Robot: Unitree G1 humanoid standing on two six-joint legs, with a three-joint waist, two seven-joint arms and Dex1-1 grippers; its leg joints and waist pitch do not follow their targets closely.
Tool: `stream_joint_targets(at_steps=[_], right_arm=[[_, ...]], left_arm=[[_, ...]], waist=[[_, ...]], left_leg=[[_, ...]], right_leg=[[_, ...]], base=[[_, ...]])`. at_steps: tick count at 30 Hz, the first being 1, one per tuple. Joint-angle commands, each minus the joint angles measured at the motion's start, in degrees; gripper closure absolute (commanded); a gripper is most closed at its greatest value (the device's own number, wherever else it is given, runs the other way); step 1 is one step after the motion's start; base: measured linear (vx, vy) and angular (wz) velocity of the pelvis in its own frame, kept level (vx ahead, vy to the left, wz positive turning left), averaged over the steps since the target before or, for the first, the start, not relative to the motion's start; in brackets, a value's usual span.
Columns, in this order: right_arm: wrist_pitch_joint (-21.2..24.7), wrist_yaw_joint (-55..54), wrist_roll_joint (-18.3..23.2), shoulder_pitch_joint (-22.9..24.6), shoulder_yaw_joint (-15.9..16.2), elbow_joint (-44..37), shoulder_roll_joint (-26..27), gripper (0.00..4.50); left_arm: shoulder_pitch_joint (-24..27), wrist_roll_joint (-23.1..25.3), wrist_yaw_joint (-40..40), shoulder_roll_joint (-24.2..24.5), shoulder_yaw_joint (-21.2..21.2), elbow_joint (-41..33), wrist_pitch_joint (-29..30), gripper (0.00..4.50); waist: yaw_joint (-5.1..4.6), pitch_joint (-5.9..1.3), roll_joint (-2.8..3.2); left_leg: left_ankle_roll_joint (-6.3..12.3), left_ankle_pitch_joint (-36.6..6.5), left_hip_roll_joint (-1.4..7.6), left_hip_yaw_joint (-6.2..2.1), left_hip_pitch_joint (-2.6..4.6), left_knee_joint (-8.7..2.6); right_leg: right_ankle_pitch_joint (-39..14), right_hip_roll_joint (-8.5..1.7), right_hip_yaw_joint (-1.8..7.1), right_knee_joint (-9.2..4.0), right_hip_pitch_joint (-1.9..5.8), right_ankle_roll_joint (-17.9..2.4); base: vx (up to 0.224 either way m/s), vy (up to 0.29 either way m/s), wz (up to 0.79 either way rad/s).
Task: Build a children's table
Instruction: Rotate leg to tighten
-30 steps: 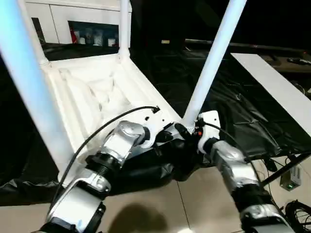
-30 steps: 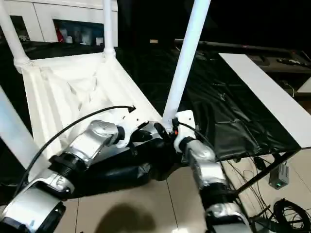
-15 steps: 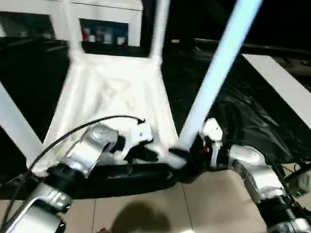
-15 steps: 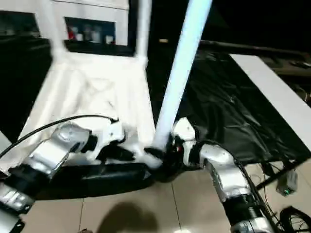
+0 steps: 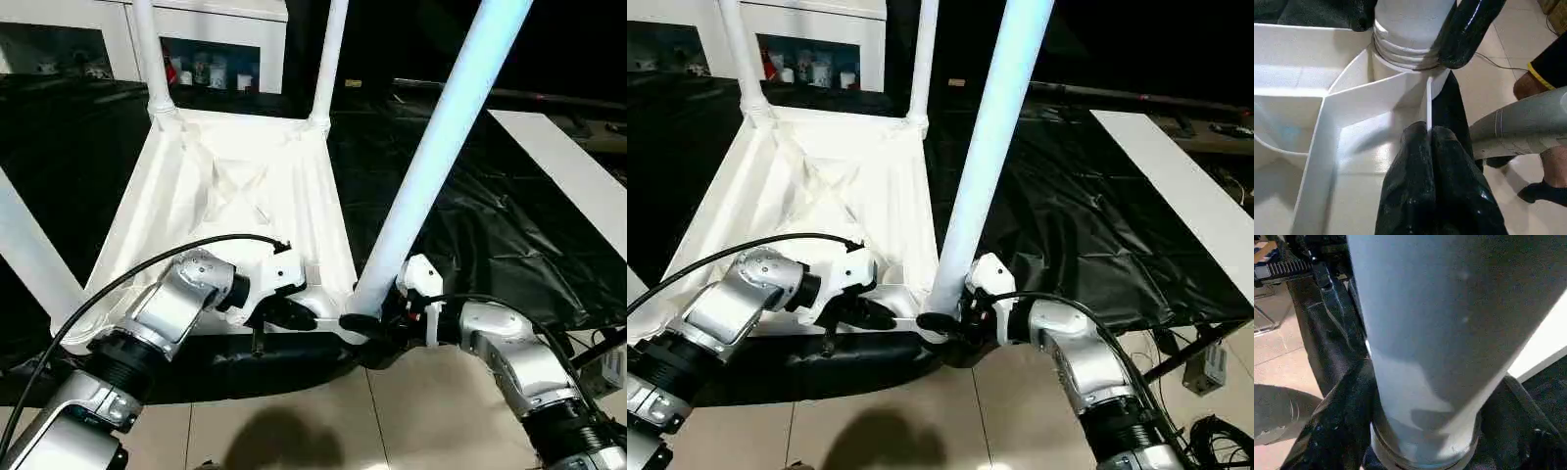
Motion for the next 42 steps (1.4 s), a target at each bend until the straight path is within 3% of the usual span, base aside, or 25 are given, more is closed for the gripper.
stream_joint_targets(at_steps=[1,6,8,11,13,16,17,20,22,28,29,31,33,36,38,42], right_arm=[[0.3,0.3,-0.6,-0.1,-0.2,0.1,-0.9,1.85],[0.7,-2.5,-0.5,-0.7,-1.4,2.4,0.6,1.89],[0.2,-6.2,-1.2,-1.3,-2.4,4.7,1.8,1.89],[-0.6,-15.1,-2.0,-3.0,-5.2,9.3,4.9,1.89],[-1.1,-20.1,-1.9,-4.0,-6.9,11.7,7.2,1.89],[-1.9,-26.1,-2.4,-5.7,-8.0,14.6,9.8,1.89],[-2.3,-29.6,-2.9,-6.8,-8.6,16.3,11.1,1.89],[-2.4,-40.1,-3.4,-11.1,-10.9,22.5,15.0,1.89],[-2.9,-43.3,-3.5,-13.0,-11.8,25.1,16.5,1.89],[-5.8,-40.4,-4.5,-14.6,-10.0,26.6,18.0,1.89],[-6.0,-39.8,-4.5,-14.6,-9.7,26.5,18.1,1.89],[-6.3,-36.7,-2.7,-14.2,-10.7,26.0,18.5,1.20],[-6.9,-33.5,-1.5,-13.7,-10.8,24.8,18.0,1.18],[-6.2,-28.5,-1.2,-12.4,-9.5,21.8,15.8,0.79],[-6.0,-26.8,-1.1,-11.8,-8.9,20.6,14.9,0.70],[-5.4,-15.2,-0.9,-7.0,-5.2,12.8,7.5,0.70]], left_arm=[[0.4,0.8,0.0,-0.6,-1.9,0.2,0.7,4.50],[0.2,1.2,3.6,-2.0,-0.8,1.2,2.4,4.50],[-0.3,1.6,6.4,-3.5,-0.1,2.7,3.0,4.50],[-1.4,1.8,11.4,-6.8,1.2,5.6,4.2,4.50],[-2.5,2.0,15.3,-9.4,2.2,8.3,4.8,4.50],[-4.3,2.5,20.8,-12.7,3.4,12.3,5.1,4.50],[-5.3,2.8,23.8,-14.3,4.0,14.4,5.1,4.50],[-8.2,3.6,30.9,-18.6,5.3,20.5,4.1,4.50],[-9.3,4.2,33.4,-19.8,5.7,23.3,3.0,4.50],[-10.5,5.0,34.9,-20.6,5.5,26.1,1.1,4.50],[-10.5,5.0,34.8,-20.5,5.5,26.1,0.9,4.50],[-10.5,5.2,34.0,-20.3,5.6,26.4,0.5,4.50],[-10.3,5.4,32.1,-19.3,4.9,26.0,-0.8,4.50],[-9.4,4.9,28.6,-17.6,4.0,23.4,-1.2,4.50],[-9.0,4.6,27.1,-17.1,3.8,22.4,-1.2,4.50],[-6.4,3.4,18.6,-12.2,2.2,15.3,-1.1,4.50]], waist=[[-0.26,-2.99,0.27],[-0.27,-2.94,0.22],[-0.38,-2.78,0.23],[-0.52,-2.63,0.35],[-0.97,-2.67,0.08],[-1.35,-2.78,0.18],[-1.66,-2.67,0.25],[-1.92,-2.93,0.24],[-2.10,-3.16,0.30],[-1.77,-3.28,0.31],[-1.76,-3.26,0.33],[-1.69,-3.11,0.29],[-1.61,-2.96,0.32],[-1.56,-2.86,0.25],[-1.47,-2.90,0.33],[-1.52,-2.94,0.56]], left_leg=[[2.21,-5.8,1.63,0.07,0.43,-3.58],[1.98,-6.5,1.56,0.10,0.35,-3.55],[1.39,-8.0,1.59,0.11,0.42,-3.67],[-0.69,-12.0,1.56,-0.13,0.59,-3.93],[-1.51,-13.0,1.49,-0.36,0.27,-4.04],[-1.16,-13.3,1.38,-0.39,0.33,-3.94],[-1.33,-13.9,1.29,-0.29,0.43,-3.91],[-1.94,-13.0,1.19,-0.43,0.19,-3.86],[-1.90,-12.1,1.16,-0.51,0.06,-3.80],[0.80,-8.0,1.18,-0.25,-0.07,-3.55],[0.94,-7.9,1.16,-0.22,-0.05,-3.56],[1.23,-9.9,1.18,-0.14,0.15,-3.63],[1.30,-11.4,1.24,-0.22,0.06,-3.78],[1.37,-12.4,1.33,-0.26,0.12,-3.87],[1.70,-11.4,1.42,-0.31,-0.05,-3.87],[2.25,-10.0,1.64,-0.31,0.01,-3.90]], right_leg=[[-3.3,-3.54,2.75,-3.37,2.37,-11.9],[-4.3,-3.59,2.77,-3.50,2.38,-11.9],[-6.8,-3.63,2.78,-3.80,2.15,-11.7],[-14.8,-3.86,2.78,-4.62,1.84,-9.8],[-17.3,-3.85,2.73,-4.86,1.89,-8.4],[-17.0,-3.71,2.74,-5.00,1.75,-8.1],[-17.9,-3.70,2.78,-5.14,1.33,-8.2],[-17.5,-3.67,2.74,-4.99,1.53,-7.9],[-14.1,-3.57,2.68,-4.62,1.82,-8.0],[-4.7,-3.45,2.66,-3.87,2.32,-10.1],[-4.5,-3.43,2.66,-3.84,2.32,-10.2],[-7.2,-3.55,2.71,-4.23,2.22,-10.3],[-10.7,-3.69,2.69,-4.66,2.18,-9.8],[-13.7,-3.75,2.70,-5.00,2.09,-9.1],[-13.0,-3.81,2.75,-4.87,2.11,-9.2],[-9.6,-3.68,2.70,-4.47,2.09,-10.4]], base=[[0.000,0.000,0.00],[0.000,0.000,0.00],[0.000,0.000,0.00],[0.000,0.000,0.00],[0.000,0.000,0.00],[0.000,0.000,0.00],[0.000,0.000,0.00],[0.000,0.000,0.00],[0.000,0.000,0.00],[0.000,0.000,0.00],[0.000,0.000,0.00],[0.000,0.000,0.00],[0.000,0.000,0.00],[0.000,0.000,0.00],[0.000,0.000,0.00],[0.000,0.000,0.00]])
